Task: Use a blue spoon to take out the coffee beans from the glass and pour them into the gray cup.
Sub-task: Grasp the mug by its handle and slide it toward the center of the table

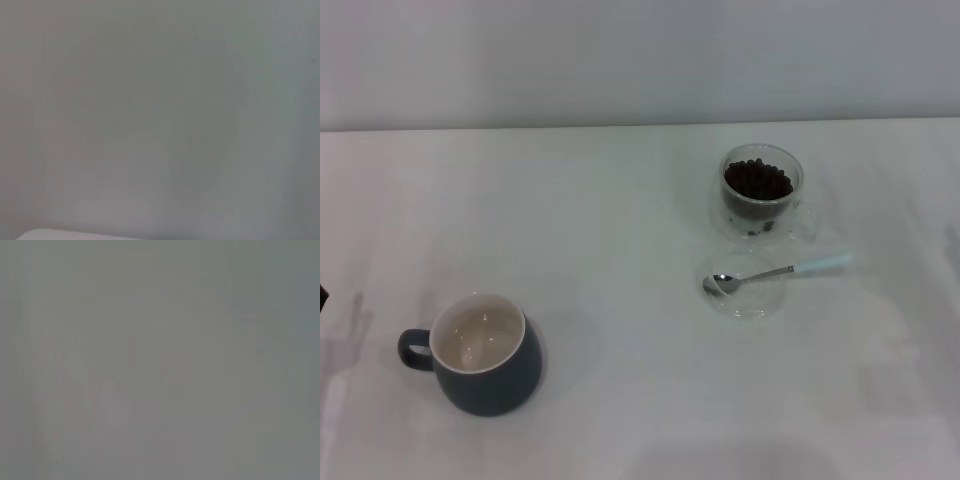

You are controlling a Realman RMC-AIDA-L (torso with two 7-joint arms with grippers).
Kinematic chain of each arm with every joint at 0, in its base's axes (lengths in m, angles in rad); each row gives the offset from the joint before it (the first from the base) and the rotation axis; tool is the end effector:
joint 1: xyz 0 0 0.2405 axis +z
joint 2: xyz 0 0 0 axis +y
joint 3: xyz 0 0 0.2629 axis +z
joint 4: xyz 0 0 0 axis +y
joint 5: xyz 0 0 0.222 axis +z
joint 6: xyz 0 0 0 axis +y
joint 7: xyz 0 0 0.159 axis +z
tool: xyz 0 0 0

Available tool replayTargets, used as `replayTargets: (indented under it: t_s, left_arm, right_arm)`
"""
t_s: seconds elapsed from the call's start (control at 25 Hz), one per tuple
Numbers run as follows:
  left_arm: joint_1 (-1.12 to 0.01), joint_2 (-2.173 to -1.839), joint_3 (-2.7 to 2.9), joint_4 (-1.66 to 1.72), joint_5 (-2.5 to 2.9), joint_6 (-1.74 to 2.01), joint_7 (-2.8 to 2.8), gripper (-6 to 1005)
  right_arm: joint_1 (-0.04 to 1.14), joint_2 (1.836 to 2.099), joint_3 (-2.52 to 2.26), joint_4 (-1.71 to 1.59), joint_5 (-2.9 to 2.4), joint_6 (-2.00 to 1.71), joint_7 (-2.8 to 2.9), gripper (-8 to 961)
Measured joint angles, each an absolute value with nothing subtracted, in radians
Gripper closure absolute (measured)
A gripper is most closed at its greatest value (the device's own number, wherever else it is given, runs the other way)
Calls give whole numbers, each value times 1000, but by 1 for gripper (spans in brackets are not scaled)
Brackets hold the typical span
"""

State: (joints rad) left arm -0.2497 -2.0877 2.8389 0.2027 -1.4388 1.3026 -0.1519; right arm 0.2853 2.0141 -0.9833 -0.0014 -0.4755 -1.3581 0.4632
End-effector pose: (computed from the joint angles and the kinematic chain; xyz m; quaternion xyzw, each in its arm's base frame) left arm -0.3831 0.2699 -0.0364 -0.6414 -0.3104 -0.2969 0.6357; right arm 0.4129 0.2824 0.0341 -0.6381 0.2974 0.3296 0.6291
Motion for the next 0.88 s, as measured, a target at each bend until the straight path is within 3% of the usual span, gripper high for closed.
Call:
replayTargets:
  t_s: [0.56,0.88]
  left_arm:
    - [-87,-2080,2843,172,-1213,1455,-146,141]
    - [-72,-2080,2842,109,-1050,1468,-144,145]
  right_arm:
    - [285,2013,-975,-12,-468,-1352,464,199]
    - [287,2013,-974,-26,-466,-1321,465,200]
